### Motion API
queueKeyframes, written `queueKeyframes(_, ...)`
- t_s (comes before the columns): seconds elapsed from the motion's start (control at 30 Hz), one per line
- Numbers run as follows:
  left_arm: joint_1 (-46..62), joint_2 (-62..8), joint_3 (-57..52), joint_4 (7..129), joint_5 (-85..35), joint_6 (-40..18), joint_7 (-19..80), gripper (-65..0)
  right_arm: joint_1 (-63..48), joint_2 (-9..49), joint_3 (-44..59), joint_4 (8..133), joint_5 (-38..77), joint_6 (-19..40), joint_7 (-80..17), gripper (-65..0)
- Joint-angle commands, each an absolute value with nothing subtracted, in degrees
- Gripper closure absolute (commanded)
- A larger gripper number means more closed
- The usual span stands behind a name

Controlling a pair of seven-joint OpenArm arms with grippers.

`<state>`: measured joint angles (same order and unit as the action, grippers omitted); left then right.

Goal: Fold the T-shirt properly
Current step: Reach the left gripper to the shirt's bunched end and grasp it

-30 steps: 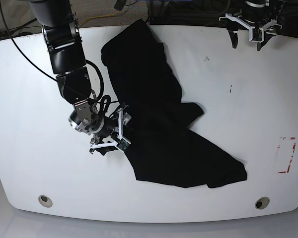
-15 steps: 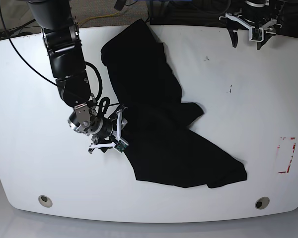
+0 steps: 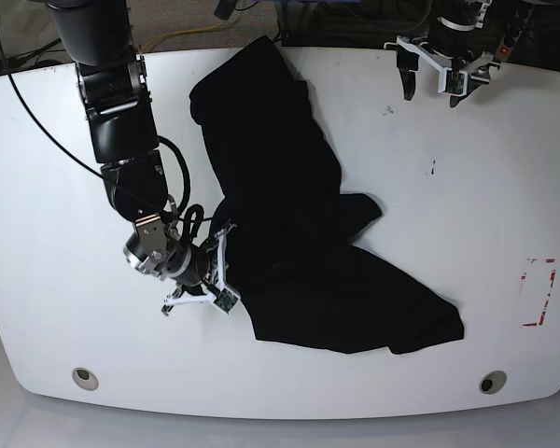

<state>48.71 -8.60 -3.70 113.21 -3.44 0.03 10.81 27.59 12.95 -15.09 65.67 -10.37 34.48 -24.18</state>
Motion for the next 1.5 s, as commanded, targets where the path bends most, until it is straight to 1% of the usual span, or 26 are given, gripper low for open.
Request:
queueKeyframes(0.0, 47.3, -8.8, -1.9, 114.3, -3.5, 0.3, 10.9, -42.8, 32.0, 12.2, -14.5, 70.0, -9.9, 33.8, -25.1, 0.0)
queueKeyframes(0.13, 44.8, -9.0, 1.4, 114.4, -3.6, 0.3, 14.5, -42.8, 35.7, 12.0, -14.5, 72.8, -9.9, 33.8, -25.6, 0.0)
queueKeyframes(0.3, 41.7, -9.1, 6.6, 114.3, -3.6, 0.3, 18.5, -42.8, 41.0, 11.8, -14.5, 76.2, -9.9, 34.2, -29.1, 0.0)
queueKeyframes(0.53, 36.5, -9.1, 15.9, 114.0, -3.6, 0.3, 19.6, -42.8, 46.5, 11.7, -14.5, 78.2, -9.9, 34.2, -31.9, 0.0)
queueKeyframes(0.7, 31.3, -8.7, 21.8, 112.8, -3.7, 0.3, 24.2, -42.8, 46.6, 11.7, -14.7, 78.1, -9.8, 34.2, -31.9, 0.0)
queueKeyframes(0.93, 25.4, -8.9, 28.2, 106.0, -3.7, 0.3, 24.7, -42.8, 46.3, 12.2, -14.5, 78.0, -9.8, 34.2, -31.9, 0.0)
queueKeyframes(1.2, 22.5, -9.0, 30.3, 100.9, -3.7, 0.3, 24.7, -41.5, 46.3, 12.3, -14.5, 78.0, -9.8, 34.2, -31.9, 0.0)
queueKeyframes(1.23, 22.2, -9.0, 30.3, 100.6, -3.7, 0.3, 24.7, -39.3, 46.3, 12.3, -14.5, 78.0, -9.8, 34.2, -31.9, 0.0)
queueKeyframes(1.27, 21.8, -9.0, 30.0, 100.4, -3.6, 0.3, 24.7, -35.4, 46.4, 12.3, -14.5, 78.0, -9.8, 34.2, -31.9, 0.0)
queueKeyframes(1.3, 21.8, -9.0, 29.8, 100.0, -3.6, 0.3, 24.7, -30.6, 46.4, 12.3, -14.5, 78.0, -9.8, 34.2, -31.9, 0.0)
queueKeyframes(1.37, 21.7, -9.0, 29.5, 97.5, -3.6, 0.3, 24.7, -17.4, 46.5, 12.3, -14.5, 78.0, -9.8, 34.2, -31.9, 0.0)
queueKeyframes(1.47, 20.9, -8.9, 27.7, 94.0, -3.3, 0.3, 24.7, -5.0, 46.7, 12.4, -14.5, 78.0, -9.9, 34.2, -31.9, 0.0)
